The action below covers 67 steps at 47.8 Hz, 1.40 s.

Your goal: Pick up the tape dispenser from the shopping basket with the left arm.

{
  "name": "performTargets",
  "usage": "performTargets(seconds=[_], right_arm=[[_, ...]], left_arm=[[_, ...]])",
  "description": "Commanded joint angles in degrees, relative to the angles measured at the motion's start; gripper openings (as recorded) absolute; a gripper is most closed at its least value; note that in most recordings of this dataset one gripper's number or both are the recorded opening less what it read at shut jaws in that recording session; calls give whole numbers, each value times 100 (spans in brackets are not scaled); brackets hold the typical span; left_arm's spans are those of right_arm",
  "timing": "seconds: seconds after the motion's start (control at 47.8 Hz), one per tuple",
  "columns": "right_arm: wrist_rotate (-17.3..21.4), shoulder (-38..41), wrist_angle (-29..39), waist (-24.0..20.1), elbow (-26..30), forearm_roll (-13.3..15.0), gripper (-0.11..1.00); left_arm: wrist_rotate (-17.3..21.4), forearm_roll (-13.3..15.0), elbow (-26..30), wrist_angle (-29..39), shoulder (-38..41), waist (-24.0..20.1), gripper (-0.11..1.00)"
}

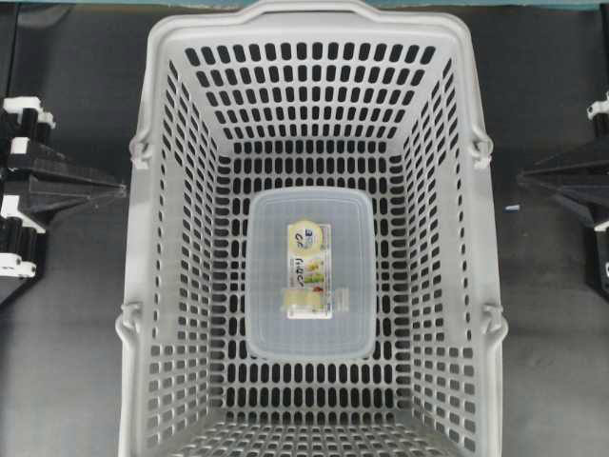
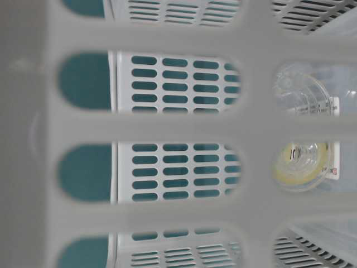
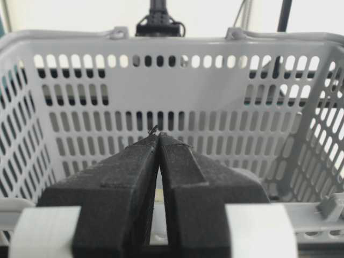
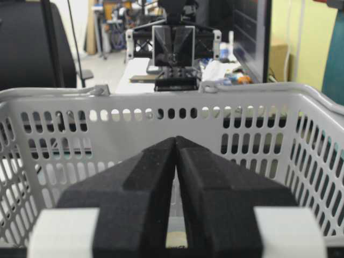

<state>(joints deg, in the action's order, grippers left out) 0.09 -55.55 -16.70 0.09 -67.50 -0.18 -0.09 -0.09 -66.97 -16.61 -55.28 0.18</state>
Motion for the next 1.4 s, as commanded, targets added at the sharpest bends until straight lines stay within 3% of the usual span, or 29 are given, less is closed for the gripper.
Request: performTargets(seconds=[0.0, 0.147, 0.314, 0.44, 0.733, 0.775, 0.984, 1.026, 1.089, 1.173, 1.382], right_arm=[[35, 53, -44, 0, 132, -35, 0], [123, 18, 167, 9, 281, -114, 0], [149, 18, 976, 9, 501, -114, 0], [97, -44, 1345, 53, 624, -97, 0], [97, -431, 1345, 193, 650, -97, 2], [114, -466, 1415, 193, 642, -97, 9], [123, -492, 1749, 149, 642, -97, 70], [123, -492, 1767, 141, 642, -97, 78], [132, -510, 1767, 141, 642, -97, 80], [114, -545, 1758, 141, 633, -97, 77], [141, -659, 1740, 141, 554, -97, 76]], left_arm=[[-88, -246, 589, 396, 35, 114, 6], [-185, -246, 1477, 1696, 316, 176, 0], [-193, -246, 2408, 2944, 984, 422, 0], [-193, -246, 2997, 3542, 1635, 510, 0], [-202, -246, 4052, 4430, 3032, 633, 0], [-220, -246, 4210, 4535, 3190, 633, 0], [-316, -246, 4869, 5361, 4034, 624, 0], [-316, -246, 4992, 5502, 4210, 633, 0], [-325, -246, 5106, 5599, 4403, 642, 1], [-404, -246, 5247, 5660, 4641, 659, 16], [-1028, -246, 5520, 5871, 5212, 809, 77]])
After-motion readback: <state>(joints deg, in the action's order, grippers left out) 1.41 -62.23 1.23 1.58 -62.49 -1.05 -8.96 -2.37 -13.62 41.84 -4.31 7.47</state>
